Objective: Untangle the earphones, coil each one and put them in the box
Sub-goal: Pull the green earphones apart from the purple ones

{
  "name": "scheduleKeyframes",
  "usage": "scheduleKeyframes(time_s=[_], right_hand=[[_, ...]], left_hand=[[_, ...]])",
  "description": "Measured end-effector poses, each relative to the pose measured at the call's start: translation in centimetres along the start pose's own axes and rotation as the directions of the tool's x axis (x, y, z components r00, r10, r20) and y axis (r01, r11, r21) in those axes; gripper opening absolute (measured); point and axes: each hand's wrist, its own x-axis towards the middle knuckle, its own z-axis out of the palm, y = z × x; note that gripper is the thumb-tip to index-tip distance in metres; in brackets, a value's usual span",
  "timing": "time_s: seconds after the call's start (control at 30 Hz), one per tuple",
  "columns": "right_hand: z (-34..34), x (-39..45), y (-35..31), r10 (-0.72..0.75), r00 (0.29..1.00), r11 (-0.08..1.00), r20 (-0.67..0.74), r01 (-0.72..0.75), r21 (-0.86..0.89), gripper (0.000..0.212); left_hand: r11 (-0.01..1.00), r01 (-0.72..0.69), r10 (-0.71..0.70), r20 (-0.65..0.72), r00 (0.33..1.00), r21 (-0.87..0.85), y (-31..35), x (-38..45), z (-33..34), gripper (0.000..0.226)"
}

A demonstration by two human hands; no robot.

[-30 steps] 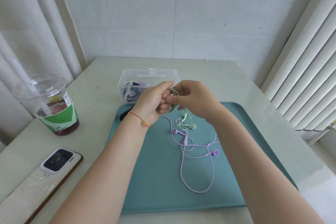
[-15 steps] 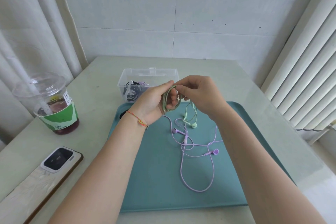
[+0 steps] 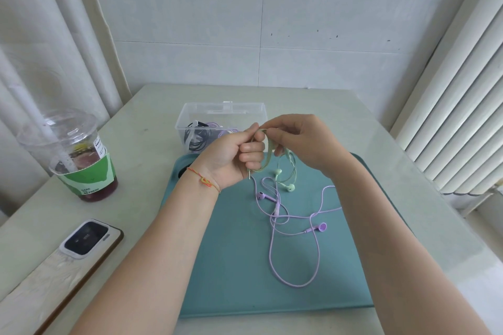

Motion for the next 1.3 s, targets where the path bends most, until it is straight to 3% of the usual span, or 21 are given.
scheduleKeyframes(time_s=[0.2,0.33,0.5,0.7,0.8,0.93,1.0,1.1,1.2,1.3], right_hand=[[0.8,0.0,0.2,0.097,0.995,0.995,-0.015,-0.098,-0.017,0.029],[2.5,0.2,0.3,0.184,0.981,0.980,-0.056,-0.178,0.093,0.034],[3.3,0.4,0.4,0.235,0.970,0.963,-0.056,-0.225,0.148,0.034],[3.8,0.3,0.4,0.257,0.955,0.941,0.147,-0.282,0.187,0.026],[3.8,0.2,0.5,0.301,0.927,0.935,0.225,-0.333,0.121,0.017],[3.3,0.2,0.3,0.358,0.911,0.934,0.204,-0.354,-0.057,0.019],[3.0,0.1,0.1,0.354,0.913,0.934,0.204,-0.335,-0.123,0.017],[2.3,0.2,-0.1,0.308,0.943,0.951,0.126,-0.307,-0.028,0.016],[1.4,0.5,-0.3,0.251,0.968,0.960,0.006,-0.249,0.129,0.011],[0.5,0.3,-0.3,0.270,0.963,0.932,0.005,-0.263,0.248,0.013]], left_hand=[[0.981,-0.023,0.044,0.104,0.994,-0.194,0.4,0.3,-0.2,0.034],[0.959,-0.052,0.092,0.131,0.987,-0.279,0.4,0.2,0.5,0.034],[0.933,-0.123,0.147,0.047,0.988,-0.337,0.8,-0.2,1.1,0.033],[0.886,-0.365,0.319,-0.196,0.927,-0.286,0.7,0.2,0.4,0.025],[0.892,-0.428,0.380,-0.266,0.886,-0.149,0.7,0.5,-0.2,0.022],[0.869,-0.487,0.488,-0.297,0.820,0.086,0.0,1.0,0.0,0.018],[0.819,-0.511,0.572,-0.298,0.764,0.261,-0.3,1.1,-0.1,0.018],[0.697,-0.418,0.644,-0.251,0.723,0.583,-0.4,0.9,-0.3,0.023],[0.565,-0.210,0.599,-0.222,0.769,0.798,-0.7,0.9,-0.2,0.026],[0.545,-0.102,0.469,-0.202,0.860,0.832,-1.1,1.0,0.2,0.029]])
